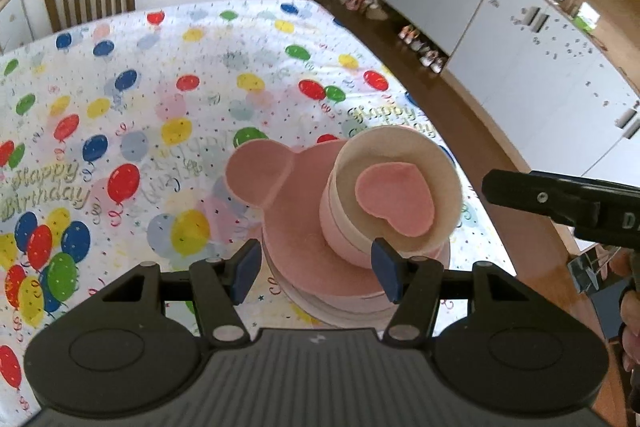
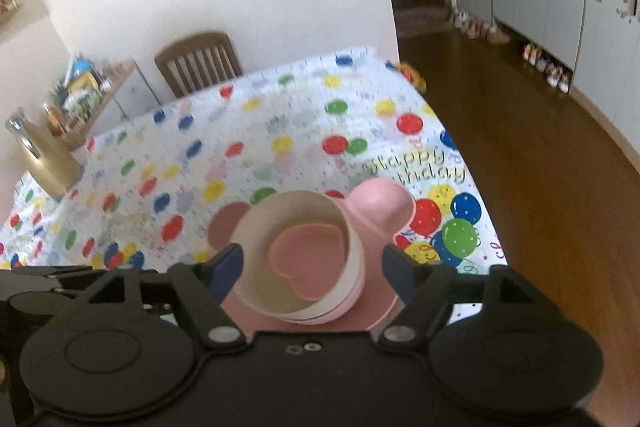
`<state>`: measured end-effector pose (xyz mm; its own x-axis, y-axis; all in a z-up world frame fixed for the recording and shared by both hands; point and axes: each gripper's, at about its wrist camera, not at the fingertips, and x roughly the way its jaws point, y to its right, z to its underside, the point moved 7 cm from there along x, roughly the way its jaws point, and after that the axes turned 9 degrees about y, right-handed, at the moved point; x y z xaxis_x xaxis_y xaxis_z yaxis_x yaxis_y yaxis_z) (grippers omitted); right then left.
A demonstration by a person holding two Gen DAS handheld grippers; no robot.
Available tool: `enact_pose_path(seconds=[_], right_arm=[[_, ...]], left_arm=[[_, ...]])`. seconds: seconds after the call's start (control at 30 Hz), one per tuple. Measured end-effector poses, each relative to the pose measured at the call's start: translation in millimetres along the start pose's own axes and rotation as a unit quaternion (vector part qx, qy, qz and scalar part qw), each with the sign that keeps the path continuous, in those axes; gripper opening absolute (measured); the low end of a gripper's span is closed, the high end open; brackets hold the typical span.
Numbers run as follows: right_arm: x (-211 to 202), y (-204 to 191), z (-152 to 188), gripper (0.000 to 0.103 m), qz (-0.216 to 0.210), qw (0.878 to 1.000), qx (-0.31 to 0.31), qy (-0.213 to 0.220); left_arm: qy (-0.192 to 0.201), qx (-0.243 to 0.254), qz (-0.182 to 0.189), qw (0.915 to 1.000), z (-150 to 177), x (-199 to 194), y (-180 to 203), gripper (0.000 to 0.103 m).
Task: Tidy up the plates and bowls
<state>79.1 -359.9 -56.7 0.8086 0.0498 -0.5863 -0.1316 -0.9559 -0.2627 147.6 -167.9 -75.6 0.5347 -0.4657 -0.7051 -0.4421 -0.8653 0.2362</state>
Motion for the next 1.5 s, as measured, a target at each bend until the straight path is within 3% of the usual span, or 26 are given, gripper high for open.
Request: enact_pose_path(seconds=[0.07,0.3,0.37,0.47,0.83,1.5], right_arm=[[-11.8,-6.4,2.0,0.082,0.001,1.0,-0.004,0.021],[-42.9,-26.1,15.2,0.091,0.013,0.997,-0.012,0.073],[-50.1,-31.5,20.0,0.102,0.017,0.996,-0.015,0.089],[-56.8,-37.0,28.6,0.103,0.028,0.995,-0.02,0.098],[-81.3,-55.2,51.4,0.103,0.055,0.989,-0.001,0.14],[-94.2,-77.9,67.2,0.103,0.08,0.985,0.005,0.154]], left_arm=[[0.013,0.005,0.005,0.9999,1.7,-10.3,-1.8,0.072],[0.073,0.022,0.02,0.9969,5.3,-42.1,-9.5,0.082],[0.085,0.024,0.026,0.9957,7.6,-49.5,-11.1,0.089],[0.102,0.029,0.028,0.9939,11.4,-59.6,-13.7,0.103],[0.11,0.034,0.029,0.9929,24.9,-85.3,-23.6,0.103],[0.125,0.031,0.019,0.9915,31.6,-106.5,-36.1,0.103]])
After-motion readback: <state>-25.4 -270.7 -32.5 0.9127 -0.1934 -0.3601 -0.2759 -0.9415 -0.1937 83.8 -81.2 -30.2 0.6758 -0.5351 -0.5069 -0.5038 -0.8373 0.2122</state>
